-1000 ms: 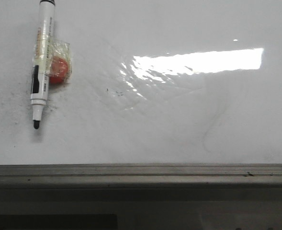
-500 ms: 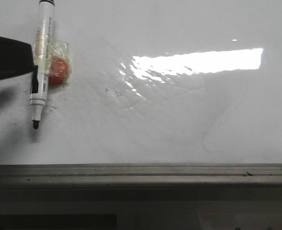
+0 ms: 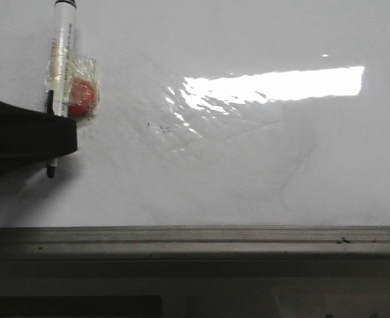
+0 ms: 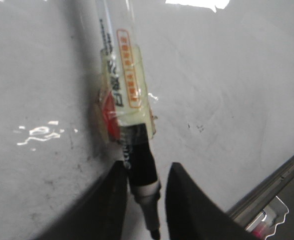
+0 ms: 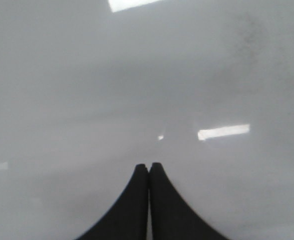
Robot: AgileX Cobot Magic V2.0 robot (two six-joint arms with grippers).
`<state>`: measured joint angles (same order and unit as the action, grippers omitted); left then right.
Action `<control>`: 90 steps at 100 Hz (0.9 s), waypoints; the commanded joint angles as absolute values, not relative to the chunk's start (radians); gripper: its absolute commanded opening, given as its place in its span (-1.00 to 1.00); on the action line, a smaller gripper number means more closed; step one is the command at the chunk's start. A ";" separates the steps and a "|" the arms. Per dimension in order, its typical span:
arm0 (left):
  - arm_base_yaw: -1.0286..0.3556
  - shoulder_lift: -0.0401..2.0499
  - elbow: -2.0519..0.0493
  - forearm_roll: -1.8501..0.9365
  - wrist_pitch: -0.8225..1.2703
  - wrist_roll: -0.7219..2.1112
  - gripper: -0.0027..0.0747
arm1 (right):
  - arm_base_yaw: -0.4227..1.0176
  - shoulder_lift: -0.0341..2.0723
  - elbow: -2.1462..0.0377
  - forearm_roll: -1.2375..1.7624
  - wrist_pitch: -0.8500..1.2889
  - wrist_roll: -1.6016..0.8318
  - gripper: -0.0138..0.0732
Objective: Write number 8 on whiteboard
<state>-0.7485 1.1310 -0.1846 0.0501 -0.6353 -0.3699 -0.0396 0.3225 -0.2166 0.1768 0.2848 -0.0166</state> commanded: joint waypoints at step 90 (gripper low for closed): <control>-0.759 1.070 -0.489 0.865 -0.359 -0.364 -0.98 | 0.653 0.670 -0.666 0.174 0.466 -0.175 0.06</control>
